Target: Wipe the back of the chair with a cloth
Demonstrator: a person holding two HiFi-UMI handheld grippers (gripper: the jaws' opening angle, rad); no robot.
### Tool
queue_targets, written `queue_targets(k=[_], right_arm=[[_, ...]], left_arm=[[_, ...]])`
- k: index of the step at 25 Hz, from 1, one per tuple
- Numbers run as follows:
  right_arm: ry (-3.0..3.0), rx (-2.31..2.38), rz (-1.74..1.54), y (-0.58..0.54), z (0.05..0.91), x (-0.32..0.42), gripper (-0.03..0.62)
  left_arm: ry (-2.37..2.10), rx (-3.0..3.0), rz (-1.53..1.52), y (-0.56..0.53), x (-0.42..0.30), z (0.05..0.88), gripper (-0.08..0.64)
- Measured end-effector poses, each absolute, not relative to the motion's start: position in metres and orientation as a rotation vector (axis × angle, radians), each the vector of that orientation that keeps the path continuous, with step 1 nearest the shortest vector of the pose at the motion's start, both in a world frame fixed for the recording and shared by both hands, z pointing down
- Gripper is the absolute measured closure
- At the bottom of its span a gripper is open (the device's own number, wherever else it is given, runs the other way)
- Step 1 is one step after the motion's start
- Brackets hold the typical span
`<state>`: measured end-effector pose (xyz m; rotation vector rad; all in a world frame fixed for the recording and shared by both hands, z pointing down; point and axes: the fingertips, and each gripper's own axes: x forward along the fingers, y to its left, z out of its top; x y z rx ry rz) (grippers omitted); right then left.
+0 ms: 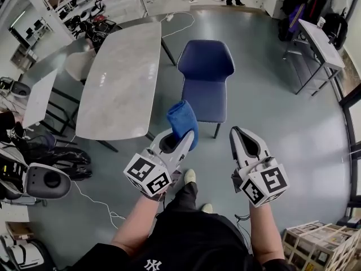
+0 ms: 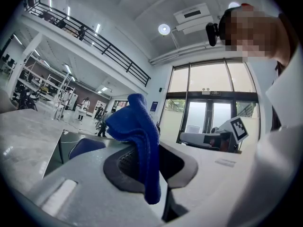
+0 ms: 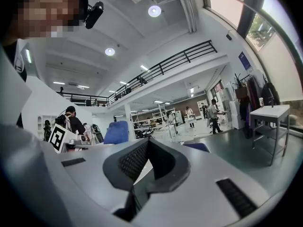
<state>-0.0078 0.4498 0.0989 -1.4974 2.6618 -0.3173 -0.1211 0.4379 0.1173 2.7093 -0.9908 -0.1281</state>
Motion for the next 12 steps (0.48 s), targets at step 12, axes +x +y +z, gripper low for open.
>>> queue_targets(k=[12], right_arm=[[2.689, -1.561, -0.365, 0.294, 0.111, -0.069, 0.578]], left_arm=[[-0.881, 2.738, -0.048, 0.272, -0.153, 0.145, 0.499]])
